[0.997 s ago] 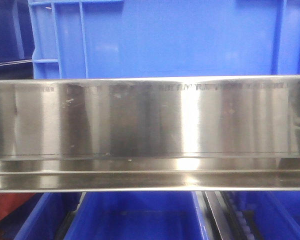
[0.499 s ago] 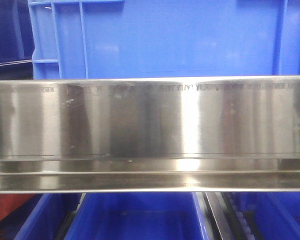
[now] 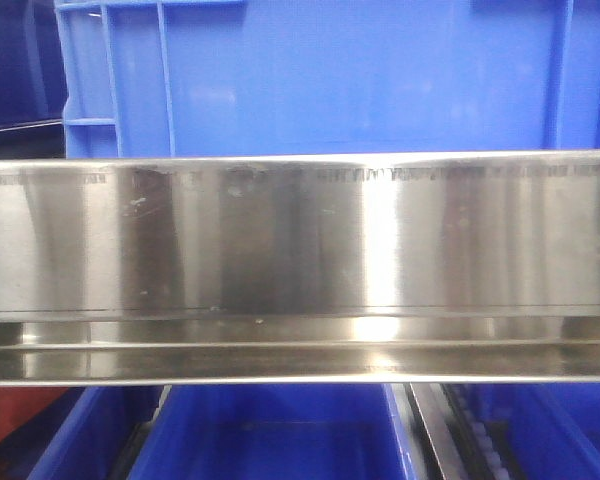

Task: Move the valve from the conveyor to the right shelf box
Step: 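Open both grippers to drop the valves into the blue bin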

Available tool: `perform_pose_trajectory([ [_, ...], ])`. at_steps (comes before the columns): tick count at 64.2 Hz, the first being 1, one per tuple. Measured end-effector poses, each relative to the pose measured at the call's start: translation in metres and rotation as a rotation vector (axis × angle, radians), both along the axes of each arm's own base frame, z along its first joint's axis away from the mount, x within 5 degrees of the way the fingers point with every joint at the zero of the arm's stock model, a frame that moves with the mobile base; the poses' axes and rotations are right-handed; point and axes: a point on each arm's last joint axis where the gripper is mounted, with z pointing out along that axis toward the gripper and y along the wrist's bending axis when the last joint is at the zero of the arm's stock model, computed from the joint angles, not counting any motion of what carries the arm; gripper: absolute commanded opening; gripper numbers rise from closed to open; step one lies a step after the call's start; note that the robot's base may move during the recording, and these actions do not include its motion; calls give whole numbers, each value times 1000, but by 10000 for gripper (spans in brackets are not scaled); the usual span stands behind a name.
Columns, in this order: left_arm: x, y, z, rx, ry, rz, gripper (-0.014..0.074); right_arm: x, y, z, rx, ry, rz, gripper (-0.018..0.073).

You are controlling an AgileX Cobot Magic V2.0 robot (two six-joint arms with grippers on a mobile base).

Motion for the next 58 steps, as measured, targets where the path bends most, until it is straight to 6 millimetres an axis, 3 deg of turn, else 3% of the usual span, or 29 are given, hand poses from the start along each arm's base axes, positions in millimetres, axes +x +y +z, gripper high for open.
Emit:
perform_pose_trajectory([
  [7, 13, -6, -21, 45, 56, 1, -110, 15, 6, -19, -27, 63, 4, -103],
  [14, 16, -8, -28, 56, 76, 1, -37, 26, 11, -34, -48, 114, 7, 51],
  [29, 16, -8, -27, 59, 69, 2, 415, 31, 14, -46, -71, 166, 15, 435],
  [36, 17, -8, -25, 53, 58, 3, 551, 30, 13, -40, -59, 138, 11, 490],
  [48, 16, -8, -23, 49, 52, 3, 553, 24, 11, -30, -47, 110, 10, 485],
  [53, 13, -6, -17, 49, 45, 3, 508, 18, 8, -23, -40, 91, 10, 451],
  [58, 5, -1, -3, 47, 21, 5, 405, 5, 3, -9, -22, 53, 11, 353],
])
